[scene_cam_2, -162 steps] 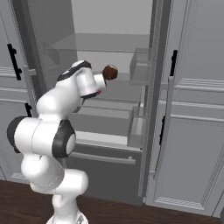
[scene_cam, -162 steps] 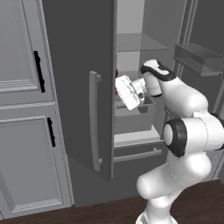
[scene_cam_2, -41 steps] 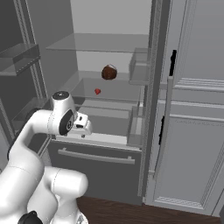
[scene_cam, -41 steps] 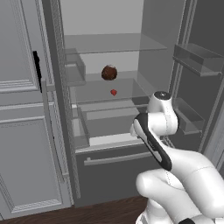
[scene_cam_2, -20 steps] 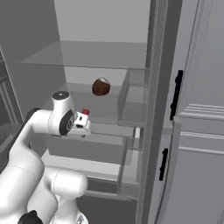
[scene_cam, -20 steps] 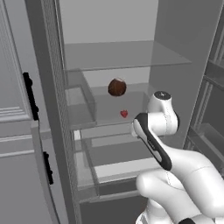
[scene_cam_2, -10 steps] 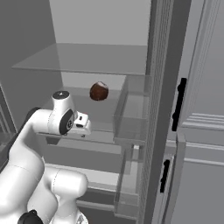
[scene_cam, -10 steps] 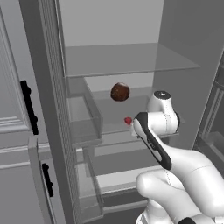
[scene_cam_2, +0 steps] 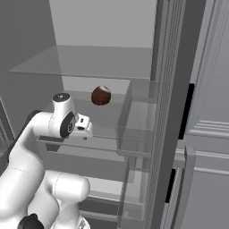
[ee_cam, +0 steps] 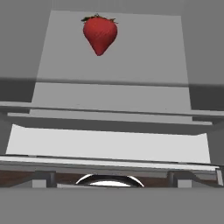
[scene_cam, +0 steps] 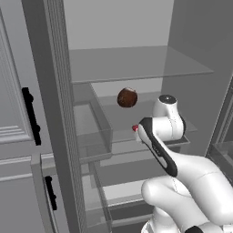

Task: Take the strawberry from the fridge and place it on top of the pancake, located on the dining counter.

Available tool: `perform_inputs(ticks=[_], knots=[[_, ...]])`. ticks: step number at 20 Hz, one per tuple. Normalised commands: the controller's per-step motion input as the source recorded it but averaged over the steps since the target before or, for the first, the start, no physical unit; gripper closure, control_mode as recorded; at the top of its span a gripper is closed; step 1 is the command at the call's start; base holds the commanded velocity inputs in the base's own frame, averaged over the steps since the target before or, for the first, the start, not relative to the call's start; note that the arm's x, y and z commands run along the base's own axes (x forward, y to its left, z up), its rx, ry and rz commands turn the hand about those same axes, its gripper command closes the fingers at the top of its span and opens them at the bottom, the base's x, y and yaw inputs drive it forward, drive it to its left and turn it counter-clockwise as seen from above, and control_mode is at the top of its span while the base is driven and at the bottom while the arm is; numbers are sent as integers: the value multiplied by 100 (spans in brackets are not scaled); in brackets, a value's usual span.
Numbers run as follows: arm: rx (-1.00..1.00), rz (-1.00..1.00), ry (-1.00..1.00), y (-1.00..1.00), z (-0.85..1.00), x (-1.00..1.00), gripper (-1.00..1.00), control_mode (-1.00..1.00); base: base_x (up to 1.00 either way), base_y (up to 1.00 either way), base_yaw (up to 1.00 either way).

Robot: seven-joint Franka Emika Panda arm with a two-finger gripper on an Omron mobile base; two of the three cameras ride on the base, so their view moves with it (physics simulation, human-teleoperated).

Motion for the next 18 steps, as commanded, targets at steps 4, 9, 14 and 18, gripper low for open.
perform_inputs(ticks=[4,9,14,18], knots=[[-11,0,-22,31,15,49,-100,-100,0,0,0],[0,1,-27,5,11,59,-100,-100,0,0,0],[1,0,-5,0,6,36,-100,-100,0,0,0],[0,-1,0,0,6,28,-100,-100,0,0,0]])
